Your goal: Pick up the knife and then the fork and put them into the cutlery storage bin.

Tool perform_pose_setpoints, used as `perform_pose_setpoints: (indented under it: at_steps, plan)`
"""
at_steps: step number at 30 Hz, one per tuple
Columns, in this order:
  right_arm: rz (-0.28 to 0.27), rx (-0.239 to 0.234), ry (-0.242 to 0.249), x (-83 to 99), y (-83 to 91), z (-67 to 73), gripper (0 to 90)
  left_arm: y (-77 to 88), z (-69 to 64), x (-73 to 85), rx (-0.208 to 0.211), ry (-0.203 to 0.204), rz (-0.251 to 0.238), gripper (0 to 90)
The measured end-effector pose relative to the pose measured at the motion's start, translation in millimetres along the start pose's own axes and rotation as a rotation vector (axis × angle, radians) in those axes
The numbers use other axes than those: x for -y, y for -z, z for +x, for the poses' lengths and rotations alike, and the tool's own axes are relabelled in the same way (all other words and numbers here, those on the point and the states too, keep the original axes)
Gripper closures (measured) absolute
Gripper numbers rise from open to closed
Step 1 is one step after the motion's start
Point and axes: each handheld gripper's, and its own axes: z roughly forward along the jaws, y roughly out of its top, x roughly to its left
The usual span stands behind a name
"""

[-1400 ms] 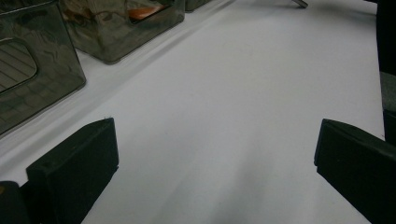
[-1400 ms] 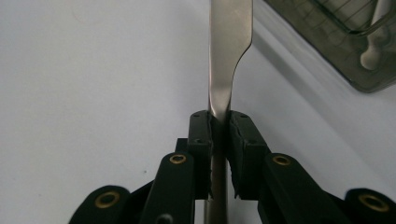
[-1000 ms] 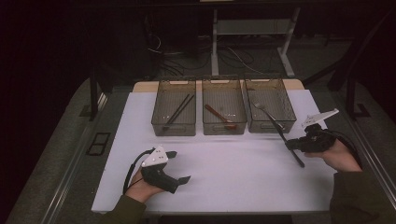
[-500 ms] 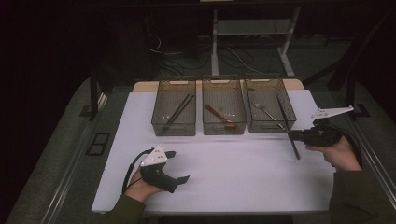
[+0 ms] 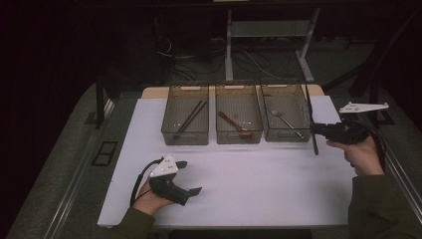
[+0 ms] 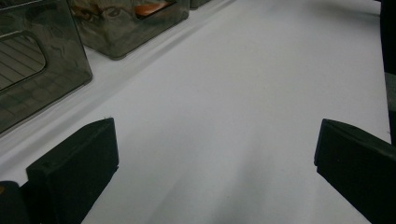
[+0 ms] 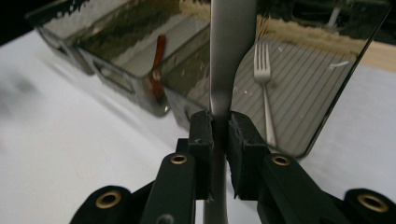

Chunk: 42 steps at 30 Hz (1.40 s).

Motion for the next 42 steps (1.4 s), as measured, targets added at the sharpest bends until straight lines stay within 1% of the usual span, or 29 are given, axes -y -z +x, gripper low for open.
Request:
perform_pose_setpoints:
  at_steps: [5, 7, 10, 16, 20, 21, 23, 28, 30, 32, 35, 36, 37, 38, 40, 42]
  plan:
    - [-0.037, 0.037, -0.006, -18.3, 0.3, -1.1, 80.3, -0.1, 0.1, 0.0, 0.002, 0.001, 0.0, 0.0]
    - [-0.055, 0.054, -0.008, -26.2, -1.1, -2.5, 80.3, -0.2, 0.1, 0.0, 0.002, 0.0, 0.0, 0.0]
    - [-0.069, 0.076, -0.008, -38.0, -4.5, -4.7, 80.3, 0.0, -0.1, -0.1, 0.002, -0.002, 0.0, 0.0]
    - [-0.081, 0.129, -0.013, -56.6, -18.6, -11.9, 80.3, -0.1, -0.1, -0.2, 0.003, -0.003, -0.001, 0.0]
    - [-0.087, 0.131, -0.014, -61.1, -31.4, -17.8, 80.3, 0.0, 0.0, -0.2, 0.005, -0.004, -0.001, 0.0]
    - [-0.081, 0.131, -0.023, -61.3, -34.9, -19.7, 80.3, 0.1, 0.0, -0.2, 0.005, -0.004, -0.002, 0.0]
    - [-0.064, 0.159, -0.017, -61.1, -42.0, -22.2, 80.3, 0.2, 0.0, -0.2, 0.006, -0.003, -0.002, 0.0]
    - [-0.024, 0.182, -0.033, -55.6, -55.8, -31.6, 80.3, 0.3, 0.2, -0.2, 0.007, -0.002, -0.004, 0.0]
    - [-0.006, 0.181, -0.042, -53.4, -60.0, -34.4, 80.3, 0.1, 0.1, -0.2, 0.008, -0.002, -0.004, 0.0]
    - [0.016, 0.187, -0.041, -51.7, -64.4, -35.6, 80.3, 0.0, 0.0, -0.3, 0.009, -0.003, -0.003, 0.0]
    - [0.034, 0.189, -0.039, -48.9, -69.7, -36.6, 80.3, 0.3, -0.4, -0.4, 0.008, -0.005, -0.006, 0.0]
    - [0.046, 0.182, -0.046, -47.8, -71.4, -36.3, 80.3, 0.3, -0.4, -0.4, 0.008, -0.004, -0.007, 0.0]
    - [0.053, 0.186, -0.038, -46.7, -73.3, -36.7, 80.3, 0.3, -0.4, -0.3, 0.008, -0.005, -0.006, 0.0]
    - [0.066, 0.193, -0.044, -45.8, -75.0, -36.2, 80.3, 0.3, -0.4, -0.3, 0.008, -0.006, -0.005, 0.0]
    - [0.093, 0.191, -0.052, -43.7, -78.5, -37.0, 80.2, 0.0, -0.8, -0.3, 0.008, -0.005, -0.007, 0.0]
    - [0.104, 0.201, -0.045, -41.8, -81.3, -38.4, 80.2, 0.0, -0.9, -0.4, 0.008, -0.005, -0.006, 0.0]
